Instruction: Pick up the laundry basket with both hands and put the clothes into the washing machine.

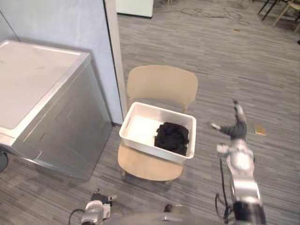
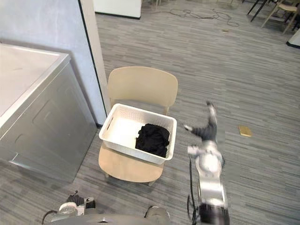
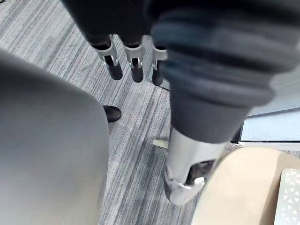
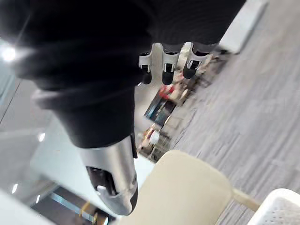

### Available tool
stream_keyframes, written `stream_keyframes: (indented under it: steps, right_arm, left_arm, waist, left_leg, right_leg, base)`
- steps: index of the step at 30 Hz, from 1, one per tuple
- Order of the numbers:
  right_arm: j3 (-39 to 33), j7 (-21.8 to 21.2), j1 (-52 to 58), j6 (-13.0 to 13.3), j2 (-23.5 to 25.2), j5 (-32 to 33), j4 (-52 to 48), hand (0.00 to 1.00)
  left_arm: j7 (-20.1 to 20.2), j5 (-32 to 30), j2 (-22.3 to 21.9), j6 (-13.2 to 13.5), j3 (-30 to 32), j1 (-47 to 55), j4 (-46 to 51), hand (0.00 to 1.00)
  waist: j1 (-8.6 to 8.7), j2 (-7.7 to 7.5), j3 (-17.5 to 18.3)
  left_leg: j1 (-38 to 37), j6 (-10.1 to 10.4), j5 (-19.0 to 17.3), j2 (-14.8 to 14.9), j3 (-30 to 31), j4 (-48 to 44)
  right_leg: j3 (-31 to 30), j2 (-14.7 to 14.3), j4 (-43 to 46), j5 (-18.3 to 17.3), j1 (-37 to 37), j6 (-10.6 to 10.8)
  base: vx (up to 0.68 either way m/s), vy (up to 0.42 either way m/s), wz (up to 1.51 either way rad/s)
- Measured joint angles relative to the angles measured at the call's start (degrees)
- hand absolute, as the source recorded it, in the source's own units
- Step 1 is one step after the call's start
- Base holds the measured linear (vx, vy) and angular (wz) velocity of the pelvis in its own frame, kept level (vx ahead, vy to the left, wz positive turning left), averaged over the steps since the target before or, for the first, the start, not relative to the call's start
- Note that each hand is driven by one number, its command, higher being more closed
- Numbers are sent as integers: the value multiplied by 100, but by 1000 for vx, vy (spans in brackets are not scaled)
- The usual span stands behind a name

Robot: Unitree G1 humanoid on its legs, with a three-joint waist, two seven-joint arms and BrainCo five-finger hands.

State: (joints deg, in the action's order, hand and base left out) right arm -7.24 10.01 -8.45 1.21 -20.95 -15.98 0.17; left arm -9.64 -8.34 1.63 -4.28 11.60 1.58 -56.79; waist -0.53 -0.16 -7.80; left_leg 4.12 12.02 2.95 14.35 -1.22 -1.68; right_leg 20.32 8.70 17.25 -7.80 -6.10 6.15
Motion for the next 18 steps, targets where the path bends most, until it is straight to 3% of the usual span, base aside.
stream_keyframes:
  steps: [2,3,4,6,9,12,18]
  right_arm:
    - [629,-118,-848,19,-646,-27,647,0]
    - [1366,-314,-1731,63,-1256,-17,1307,0]
    - [1657,-380,-2034,99,-1434,-16,1556,0]
    - [3190,-705,-3325,280,-2186,-298,2504,0]
    - [4259,-1071,-3900,473,-2515,-1064,3134,0]
    - [4545,-1359,-3998,603,-2715,-1743,3312,0]
    - [4998,-1532,-4402,588,-2941,-2229,3983,0]
  left_arm:
    - [7,-80,136,51,-75,-87,70,0]
    - [10,-88,257,68,-159,-188,119,0]
    - [10,-88,291,73,-177,-211,122,0]
    - [7,-90,449,105,-334,-220,48,0]
    - [1,-223,571,91,-459,-191,-58,0]
    - [-5,-314,599,103,-592,-210,-46,0]
    - [-78,-150,744,246,-1061,-476,-1,0]
  waist:
    - [-33,-63,-206]
    - [-101,-62,-434]
    - [-133,-46,-508]
    - [-288,62,-878]
    - [-480,92,-1082]
    - [-510,91,-1287]
    - [-500,105,-1672]
  left_leg:
    - [162,-35,73,-52,74,10]
    - [310,-66,189,-102,120,54]
    - [332,-77,227,-120,123,97]
    - [463,-118,377,-179,117,212]
    - [631,-147,555,-221,119,422]
    - [778,-191,590,-335,117,424]
    - [921,-264,648,-473,119,418]
  right_leg:
    - [28,39,-20,75,-123,3]
    - [57,85,-13,161,-267,6]
    - [54,102,-1,180,-319,7]
    - [13,158,15,278,-538,4]
    - [3,204,82,329,-822,5]
    - [-20,326,184,330,-1019,7]
    - [-63,489,308,353,-1223,45]
  base:
    - [-131,51,12]
    - [-147,42,13]
    - [-125,29,8]
    - [-105,21,-3]
    - [-31,7,0]
    - [0,0,0]
    - [-18,10,1]
